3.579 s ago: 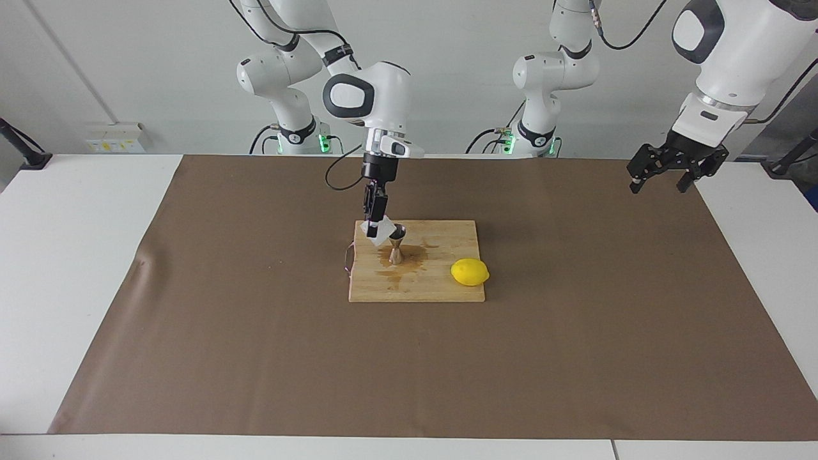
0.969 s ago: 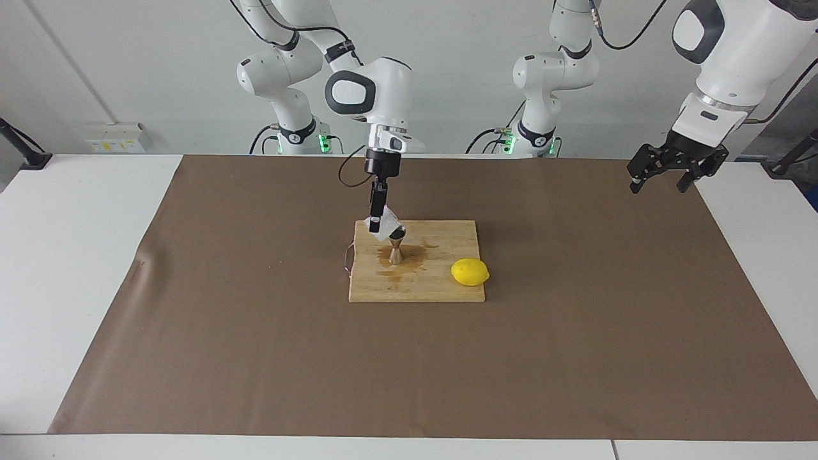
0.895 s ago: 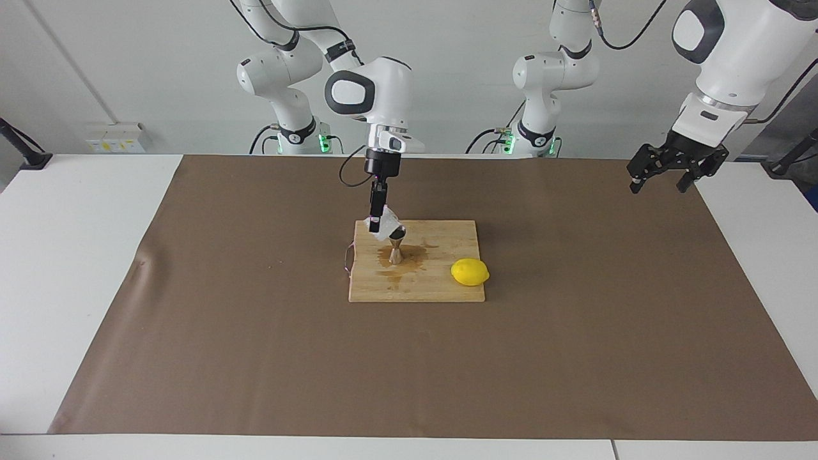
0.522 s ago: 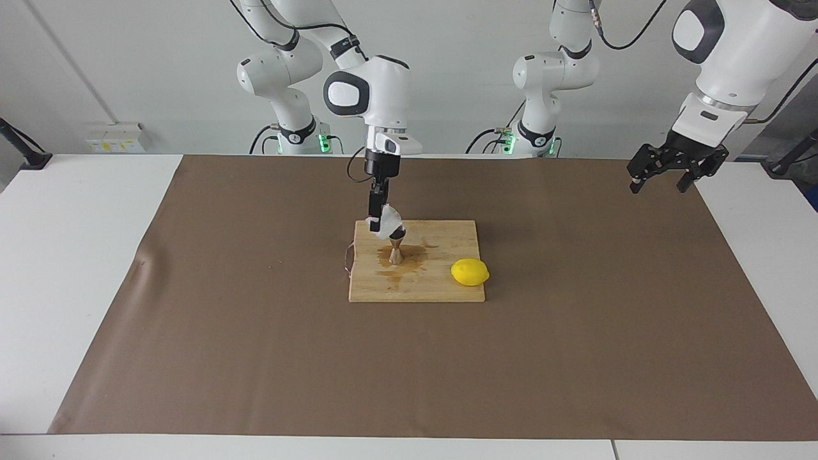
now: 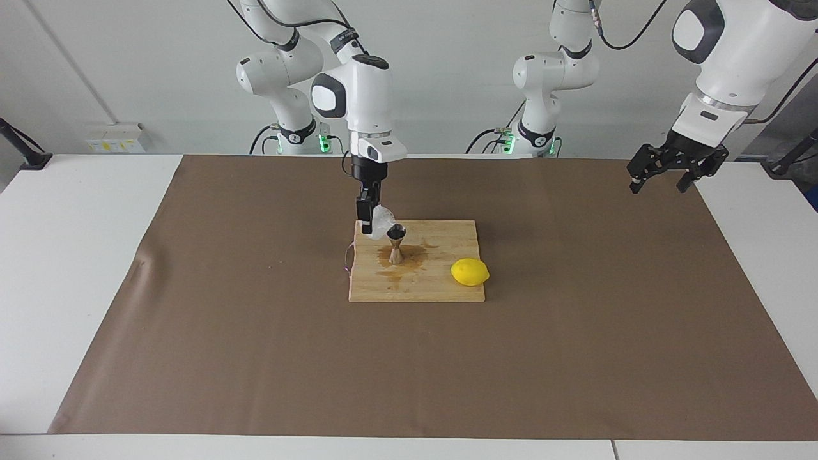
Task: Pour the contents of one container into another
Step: 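Carry the white cup with the right gripper back off the board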
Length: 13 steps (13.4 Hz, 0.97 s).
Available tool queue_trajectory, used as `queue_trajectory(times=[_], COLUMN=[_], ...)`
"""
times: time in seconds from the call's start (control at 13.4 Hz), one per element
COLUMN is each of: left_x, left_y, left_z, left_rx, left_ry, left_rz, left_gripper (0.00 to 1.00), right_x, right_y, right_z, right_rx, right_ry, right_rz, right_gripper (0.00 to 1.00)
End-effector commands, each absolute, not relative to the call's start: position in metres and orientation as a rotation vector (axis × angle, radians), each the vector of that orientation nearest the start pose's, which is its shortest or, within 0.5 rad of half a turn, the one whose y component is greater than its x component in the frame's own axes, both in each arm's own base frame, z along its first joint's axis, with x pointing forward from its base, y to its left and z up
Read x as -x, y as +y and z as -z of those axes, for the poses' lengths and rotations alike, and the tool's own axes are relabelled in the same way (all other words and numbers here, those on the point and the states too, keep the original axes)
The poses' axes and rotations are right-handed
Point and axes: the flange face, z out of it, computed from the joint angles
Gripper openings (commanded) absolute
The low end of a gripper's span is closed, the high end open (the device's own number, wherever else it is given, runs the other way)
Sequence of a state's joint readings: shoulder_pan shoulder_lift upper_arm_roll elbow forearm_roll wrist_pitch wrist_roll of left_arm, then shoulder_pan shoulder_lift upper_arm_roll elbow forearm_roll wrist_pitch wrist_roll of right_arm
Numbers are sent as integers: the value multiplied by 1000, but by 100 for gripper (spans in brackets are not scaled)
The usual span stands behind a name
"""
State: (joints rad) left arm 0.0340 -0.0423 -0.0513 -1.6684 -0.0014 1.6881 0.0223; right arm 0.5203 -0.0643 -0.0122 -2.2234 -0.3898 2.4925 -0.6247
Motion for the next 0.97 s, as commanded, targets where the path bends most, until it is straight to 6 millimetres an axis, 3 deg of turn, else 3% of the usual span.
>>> queue_trajectory(times=[0.0,0.3,0.52,0.89], left_x=[-546,-546,-546,-546], left_y=[-9,-9,-9,-9], left_z=[-616,-616,-616,-617], left_rx=[3130,3130,3130,3130], left_ry=[44,44,44,44], left_rz=[94,94,94,96], left_gripper=[100,100,100,100], right_x=[-487,-510,-525,-523], right_y=[237,171,112,36], right_z=[-446,-436,-408,-367], right_rx=[2560,2458,2308,2195], right_ry=[-2132,-1982,-1954,-1883], right_rz=[521,455,431,482], right_gripper=[0,0,0,0])
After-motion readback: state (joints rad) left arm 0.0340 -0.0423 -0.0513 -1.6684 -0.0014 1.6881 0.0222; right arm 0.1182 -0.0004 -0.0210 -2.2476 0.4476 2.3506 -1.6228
